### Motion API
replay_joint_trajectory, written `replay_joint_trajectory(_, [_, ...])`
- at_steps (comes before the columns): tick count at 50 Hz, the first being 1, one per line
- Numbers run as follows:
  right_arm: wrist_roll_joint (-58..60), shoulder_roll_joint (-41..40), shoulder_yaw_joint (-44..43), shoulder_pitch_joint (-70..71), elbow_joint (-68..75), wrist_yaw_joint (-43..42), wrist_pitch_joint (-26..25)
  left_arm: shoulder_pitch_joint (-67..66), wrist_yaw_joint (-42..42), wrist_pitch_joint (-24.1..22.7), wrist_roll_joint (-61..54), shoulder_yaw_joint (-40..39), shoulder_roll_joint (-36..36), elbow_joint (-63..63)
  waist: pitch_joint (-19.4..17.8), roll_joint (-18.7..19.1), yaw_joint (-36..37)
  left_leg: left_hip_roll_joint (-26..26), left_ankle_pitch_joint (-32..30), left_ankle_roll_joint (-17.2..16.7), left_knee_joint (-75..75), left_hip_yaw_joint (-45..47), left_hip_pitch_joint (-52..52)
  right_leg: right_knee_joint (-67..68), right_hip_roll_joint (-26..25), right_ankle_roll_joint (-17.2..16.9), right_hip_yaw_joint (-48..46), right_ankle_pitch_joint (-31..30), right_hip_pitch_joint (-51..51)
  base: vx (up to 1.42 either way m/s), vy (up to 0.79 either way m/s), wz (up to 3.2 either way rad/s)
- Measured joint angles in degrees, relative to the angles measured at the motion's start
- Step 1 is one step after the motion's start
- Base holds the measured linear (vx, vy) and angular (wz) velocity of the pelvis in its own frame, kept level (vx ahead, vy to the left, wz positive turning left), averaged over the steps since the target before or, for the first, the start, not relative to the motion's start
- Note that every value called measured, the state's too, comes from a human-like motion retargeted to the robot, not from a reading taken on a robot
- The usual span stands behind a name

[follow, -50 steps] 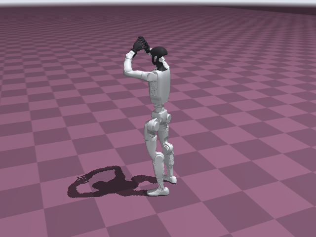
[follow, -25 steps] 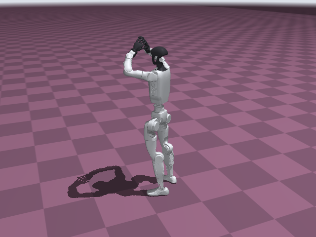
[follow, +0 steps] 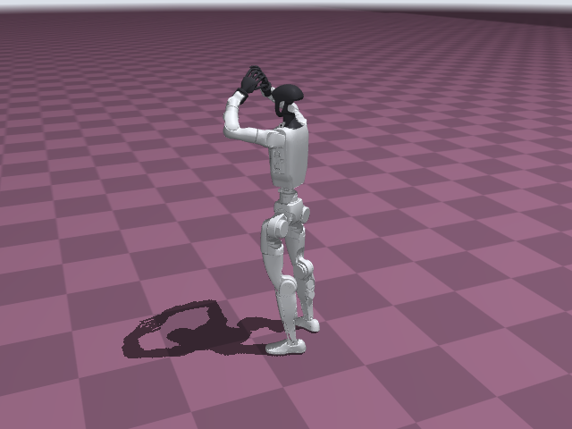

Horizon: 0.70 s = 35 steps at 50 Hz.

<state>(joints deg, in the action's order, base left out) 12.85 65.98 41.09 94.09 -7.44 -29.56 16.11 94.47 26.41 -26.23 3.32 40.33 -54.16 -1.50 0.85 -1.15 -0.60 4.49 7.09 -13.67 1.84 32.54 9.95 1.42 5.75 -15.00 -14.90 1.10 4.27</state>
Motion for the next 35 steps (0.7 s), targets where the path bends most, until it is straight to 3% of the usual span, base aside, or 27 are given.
replay_joint_trajectory(28, [0.8, 1.2, 0.5, 0.1, 0.0, 0.7, -0.6, -1.1, -0.8, 0.3, 0.0, -0.8, -1.6, 0.2, 0.5, -0.6, -0.1, 0.6, -0.1, 0.0, -0.1, 0.0, -0.6, 0.0, -0.6, 0.0, -0.2, 0.6, -0.6, 0.00, 0.00, 0.00])
replay_joint_trajectory(35, [-3.8, -1.3, -1.5, -2.7, 0.1, 2.4, -0.2, -6.1, -1.5, -0.3, -3.3, -1.8, -3.0, -1.0, 0.2, -1.2, -0.7, 0.7, 0.1, -0.2, -0.6, 0.3, -0.2, 0.1, -0.5, 0.0, -0.1, 1.1, -0.1, 0.00, 0.00, 0.00])
